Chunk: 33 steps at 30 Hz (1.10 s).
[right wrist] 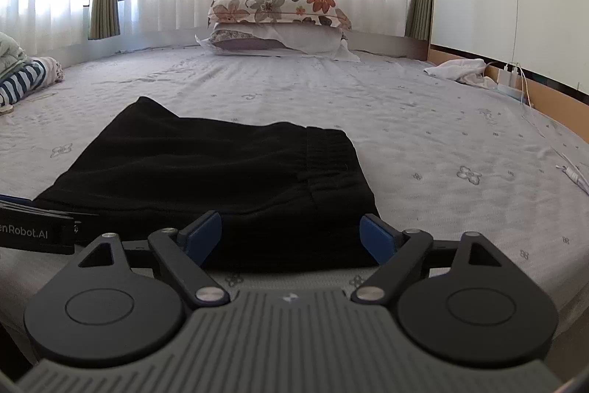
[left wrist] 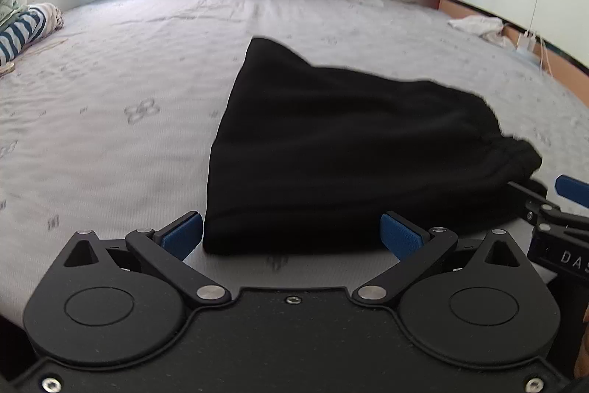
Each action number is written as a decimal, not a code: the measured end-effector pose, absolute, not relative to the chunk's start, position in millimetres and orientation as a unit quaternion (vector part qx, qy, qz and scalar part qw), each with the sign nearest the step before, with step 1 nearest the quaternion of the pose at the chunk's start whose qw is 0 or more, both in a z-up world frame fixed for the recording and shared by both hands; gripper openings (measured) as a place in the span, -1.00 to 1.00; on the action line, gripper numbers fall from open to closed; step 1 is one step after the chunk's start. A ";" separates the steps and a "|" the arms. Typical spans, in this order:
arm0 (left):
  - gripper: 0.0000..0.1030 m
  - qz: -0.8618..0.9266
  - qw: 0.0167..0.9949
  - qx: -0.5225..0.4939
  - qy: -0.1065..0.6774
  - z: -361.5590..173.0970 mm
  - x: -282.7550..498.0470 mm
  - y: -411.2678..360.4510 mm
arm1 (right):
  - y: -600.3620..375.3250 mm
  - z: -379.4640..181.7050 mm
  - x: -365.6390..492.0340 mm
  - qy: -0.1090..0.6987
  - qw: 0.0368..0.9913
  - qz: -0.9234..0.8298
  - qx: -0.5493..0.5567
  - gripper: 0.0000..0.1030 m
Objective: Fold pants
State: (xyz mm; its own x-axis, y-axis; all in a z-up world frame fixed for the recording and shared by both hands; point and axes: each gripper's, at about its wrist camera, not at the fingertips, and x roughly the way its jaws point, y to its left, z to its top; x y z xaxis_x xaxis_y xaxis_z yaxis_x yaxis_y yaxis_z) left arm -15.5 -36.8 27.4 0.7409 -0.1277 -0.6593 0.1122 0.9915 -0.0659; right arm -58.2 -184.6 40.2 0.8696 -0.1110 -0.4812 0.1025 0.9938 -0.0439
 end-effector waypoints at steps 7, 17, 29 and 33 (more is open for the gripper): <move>0.99 -0.050 0.933 0.019 0.356 16.2 -27.1 -40.0 | -188.5 22.8 -64.3 0.276 0.959 -0.063 0.001 0.90; 1.00 -0.036 0.932 0.025 0.361 15.7 -20.2 -47.5 | -187.8 10.5 -56.3 0.295 0.954 -0.058 0.001 1.00; 1.00 -0.031 0.923 0.011 0.385 17.0 -7.4 -44.3 | -186.3 11.9 -40.1 0.328 0.943 -0.064 0.000 1.00; 1.00 -0.024 0.920 0.013 0.391 16.6 -3.1 -46.1 | -184.0 12.0 -38.0 0.334 0.940 -0.068 -0.005 1.00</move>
